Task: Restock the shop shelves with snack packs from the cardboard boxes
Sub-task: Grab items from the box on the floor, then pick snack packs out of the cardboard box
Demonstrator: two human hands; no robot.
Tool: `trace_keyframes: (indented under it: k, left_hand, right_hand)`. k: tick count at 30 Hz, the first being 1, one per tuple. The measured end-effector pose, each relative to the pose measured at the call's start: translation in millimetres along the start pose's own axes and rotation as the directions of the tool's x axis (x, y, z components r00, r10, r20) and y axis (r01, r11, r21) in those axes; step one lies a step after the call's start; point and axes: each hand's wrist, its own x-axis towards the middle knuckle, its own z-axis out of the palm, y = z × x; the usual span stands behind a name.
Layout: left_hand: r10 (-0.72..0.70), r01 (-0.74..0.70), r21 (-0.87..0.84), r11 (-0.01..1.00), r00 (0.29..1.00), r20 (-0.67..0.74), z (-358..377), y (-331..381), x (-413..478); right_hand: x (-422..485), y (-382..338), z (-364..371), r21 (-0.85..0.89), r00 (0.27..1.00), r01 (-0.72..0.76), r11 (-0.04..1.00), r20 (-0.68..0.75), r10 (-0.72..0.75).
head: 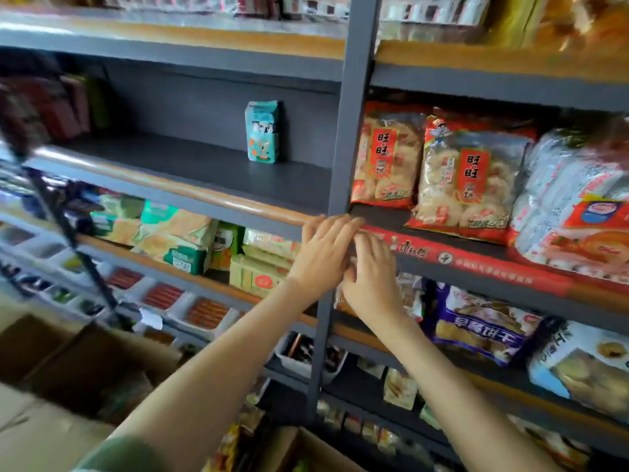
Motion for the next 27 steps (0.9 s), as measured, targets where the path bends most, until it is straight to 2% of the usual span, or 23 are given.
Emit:
trace_keyframes:
  k: [3, 5, 7, 10, 14, 19, 22, 24, 27]
  left_hand:
    - [-0.297, 0.305, -0.033, 0.952, 0.943, 0.15, -25.8, -10.2, -91.1]
    - [-0.465, 0.472, 0.009, 0.881, 0.864, 0.194, -51.3, -20.6, -145.4]
    - [-0.574, 0.58, 0.03, 0.814, 0.795, 0.196, -82.6, -27.7, -196.6]
    - [-0.709, 0.707, 0.079, 0.703, 0.688, 0.155, -133.0, -33.5, -273.6]
    - [-0.889, 0.873, 0.175, 0.454, 0.456, 0.034, -198.2, -33.2, -378.6]
    - [-0.988, 0.976, 0.193, 0.096, 0.118, -0.102, -288.1, -12.2, -525.4]
    - [-0.979, 0.977, 0.191, -0.098, -0.06, -0.195, -336.9, 8.6, -610.2]
    - [-0.957, 0.957, 0.182, -0.225, -0.183, -0.224, -360.8, 22.6, -659.3]
    - [-0.927, 0.914, 0.194, -0.355, -0.318, -0.197, -382.0, 36.6, -727.0]
  right_hand:
    - [-38.4, -33.2, 29.9, 0.097, 0.964, 0.014, 0.995, 0.264, -0.039]
    - [-60.1, -61.6, 49.5, 0.19, 0.905, 0.016, 0.982, 0.415, -0.095]
    - [-80.2, -98.0, 69.8, 0.3, 0.819, 0.046, 0.953, 0.535, -0.208]
    - [-113.0, -163.0, 101.8, 0.455, 0.69, 0.168, 0.875, 0.579, -0.434]
    - [-168.0, -260.1, 139.8, 0.602, 0.524, 0.222, 0.767, 0.589, -0.615]
    - [-253.2, -383.8, 182.8, 0.746, 0.283, 0.209, 0.632, 0.573, -0.769]
    - [-314.3, -456.7, 204.3, 0.782, 0.158, 0.162, 0.601, 0.581, -0.798]
    - [-357.3, -498.4, 214.7, 0.799, 0.047, 0.127, 0.588, 0.588, -0.808]
    - [-420.1, -542.4, 231.5, 0.79, -0.087, 0.09, 0.606, 0.612, -0.786]
